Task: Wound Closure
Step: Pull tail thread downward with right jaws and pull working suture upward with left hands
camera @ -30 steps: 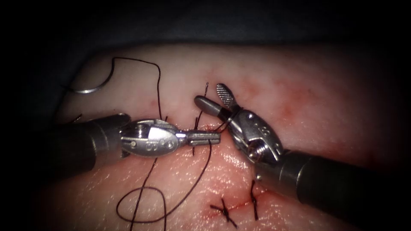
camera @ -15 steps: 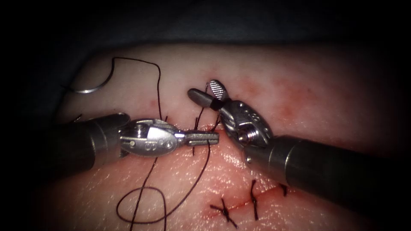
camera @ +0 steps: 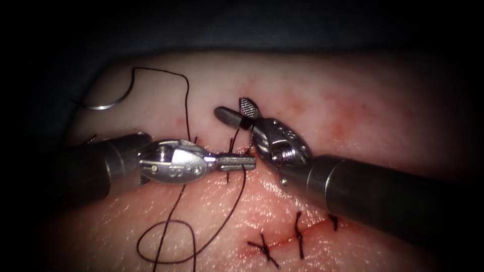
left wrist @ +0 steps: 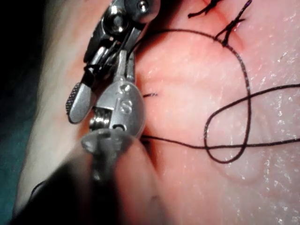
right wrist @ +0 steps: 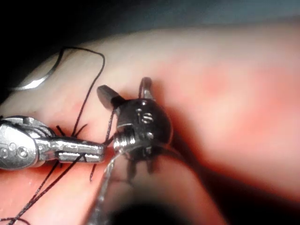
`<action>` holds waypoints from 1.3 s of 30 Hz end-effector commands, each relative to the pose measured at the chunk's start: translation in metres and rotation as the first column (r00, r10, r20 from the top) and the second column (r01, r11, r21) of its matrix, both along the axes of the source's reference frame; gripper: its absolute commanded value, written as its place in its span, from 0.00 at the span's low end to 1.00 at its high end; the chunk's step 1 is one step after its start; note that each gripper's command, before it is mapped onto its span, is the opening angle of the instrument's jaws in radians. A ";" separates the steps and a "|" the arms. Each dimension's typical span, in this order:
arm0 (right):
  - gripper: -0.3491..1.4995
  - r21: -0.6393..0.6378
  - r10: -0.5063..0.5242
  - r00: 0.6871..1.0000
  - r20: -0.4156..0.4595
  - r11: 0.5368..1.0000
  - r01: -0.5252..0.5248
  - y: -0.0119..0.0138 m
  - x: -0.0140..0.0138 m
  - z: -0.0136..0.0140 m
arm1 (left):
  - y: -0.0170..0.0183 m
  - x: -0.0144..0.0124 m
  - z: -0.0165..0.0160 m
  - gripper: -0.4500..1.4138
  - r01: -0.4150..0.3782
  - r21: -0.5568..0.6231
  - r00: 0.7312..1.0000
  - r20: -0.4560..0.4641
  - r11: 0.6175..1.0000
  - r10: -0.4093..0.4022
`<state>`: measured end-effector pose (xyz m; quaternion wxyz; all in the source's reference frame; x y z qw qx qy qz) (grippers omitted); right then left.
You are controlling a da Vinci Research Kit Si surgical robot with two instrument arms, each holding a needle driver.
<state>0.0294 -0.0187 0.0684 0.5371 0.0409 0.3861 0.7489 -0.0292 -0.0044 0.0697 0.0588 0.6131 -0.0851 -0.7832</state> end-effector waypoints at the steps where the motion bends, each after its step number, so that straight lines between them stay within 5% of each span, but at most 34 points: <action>1: 0.74 -0.003 -0.001 1.000 -0.003 1.000 0.001 0.0006 0.0012 0.0000 | 0.0006 -0.0007 0.0003 0.00 0.001 -0.003 1.000 0.002 1.000 -0.001; 5: 0.11 0.002 -0.010 1.000 -0.001 1.000 0.010 0.0006 0.0016 -0.0001 | 0.0006 -0.0005 0.0005 0.00 0.000 -0.003 1.000 0.002 1.000 0.000; 7: 0.00 0.008 -0.009 1.000 0.000 1.000 0.009 0.0006 0.0018 -0.0001 | 0.0006 -0.0004 0.0005 0.00 0.000 -0.003 1.000 0.002 1.000 0.000; 13: 0.00 -0.039 -0.083 0.994 0.069 0.996 0.086 0.0006 0.0020 -0.0009 | 0.0007 0.0003 0.0004 0.00 -0.005 -0.001 1.000 0.001 1.000 0.005; 24: 0.00 -0.232 -0.120 0.991 0.054 0.964 0.130 -0.0008 0.0010 -0.0050 | 0.0044 0.0048 0.0020 0.00 0.016 0.038 0.999 -0.051 0.999 -0.014; 30: 0.00 -0.291 -0.141 0.989 0.047 0.945 0.148 -0.0028 0.0004 -0.0074 | 0.0078 0.0075 0.0040 0.00 0.050 0.070 0.996 -0.080 0.996 -0.044; 39: 0.00 -0.329 -0.163 0.985 0.059 0.928 0.174 -0.0067 0.0009 -0.0086 | 0.0138 0.0076 0.0062 0.00 0.076 0.092 0.994 -0.089 0.993 -0.068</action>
